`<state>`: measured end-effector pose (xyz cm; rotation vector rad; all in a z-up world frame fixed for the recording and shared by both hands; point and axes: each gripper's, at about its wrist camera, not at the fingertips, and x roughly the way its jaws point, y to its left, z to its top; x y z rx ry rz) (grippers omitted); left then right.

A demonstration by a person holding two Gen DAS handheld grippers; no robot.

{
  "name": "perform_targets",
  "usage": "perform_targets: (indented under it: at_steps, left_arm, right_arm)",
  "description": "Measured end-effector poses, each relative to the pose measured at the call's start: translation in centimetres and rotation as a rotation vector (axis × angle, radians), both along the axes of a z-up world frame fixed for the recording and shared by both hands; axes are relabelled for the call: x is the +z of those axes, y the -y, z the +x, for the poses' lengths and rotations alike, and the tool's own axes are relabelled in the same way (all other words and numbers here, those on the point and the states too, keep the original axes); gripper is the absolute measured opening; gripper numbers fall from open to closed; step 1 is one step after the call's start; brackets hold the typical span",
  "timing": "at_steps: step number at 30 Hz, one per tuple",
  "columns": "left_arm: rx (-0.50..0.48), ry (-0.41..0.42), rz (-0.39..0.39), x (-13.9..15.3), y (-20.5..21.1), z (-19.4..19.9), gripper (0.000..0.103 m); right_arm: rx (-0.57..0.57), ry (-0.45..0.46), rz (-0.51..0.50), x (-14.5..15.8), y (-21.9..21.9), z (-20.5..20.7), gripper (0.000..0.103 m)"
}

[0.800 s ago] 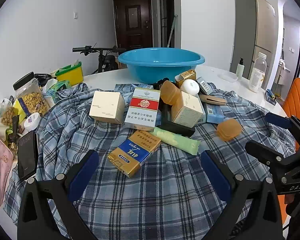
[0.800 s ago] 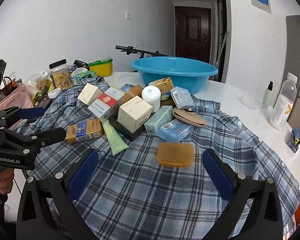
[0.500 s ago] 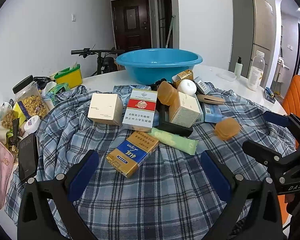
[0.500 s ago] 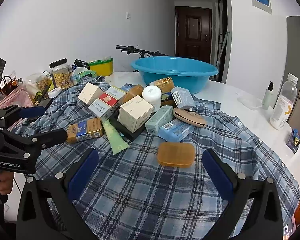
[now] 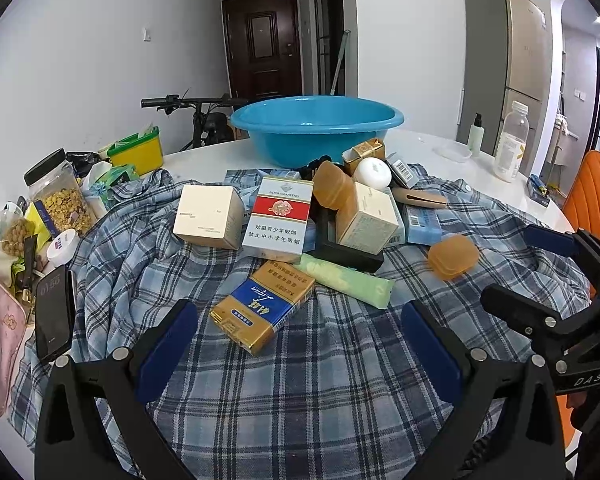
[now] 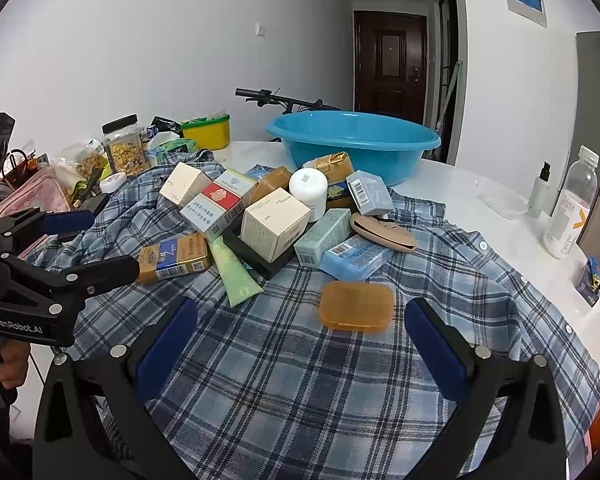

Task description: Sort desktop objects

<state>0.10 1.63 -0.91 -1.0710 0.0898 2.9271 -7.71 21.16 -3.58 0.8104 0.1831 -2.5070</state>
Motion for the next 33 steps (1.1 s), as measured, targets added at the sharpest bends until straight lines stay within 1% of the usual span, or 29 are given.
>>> perform_targets:
  at_steps: [16, 24, 28, 33]
  left_arm:
    - [0.008, 0.015, 0.016, -0.6, 0.3, -0.1, 0.103]
    - [0.014, 0.026, 0.01, -0.9, 0.6, -0.4, 0.103]
    - [0.018, 0.024, -0.002, -1.1, 1.0, -0.8, 0.103]
    - [0.029, 0.039, 0.017, -1.9, 2.3, -1.6, 0.103]
  right_arm:
    - [-0.011, 0.015, 0.003, -0.4, 0.0, -0.3, 0.103]
    - [-0.009, 0.021, 0.001, -0.5, -0.3, -0.5, 0.103]
    - [-0.009, 0.018, 0.004, -0.7, -0.4, -0.6, 0.103]
    - [-0.009, 0.029, 0.019, -1.2, -0.6, -0.8, 0.103]
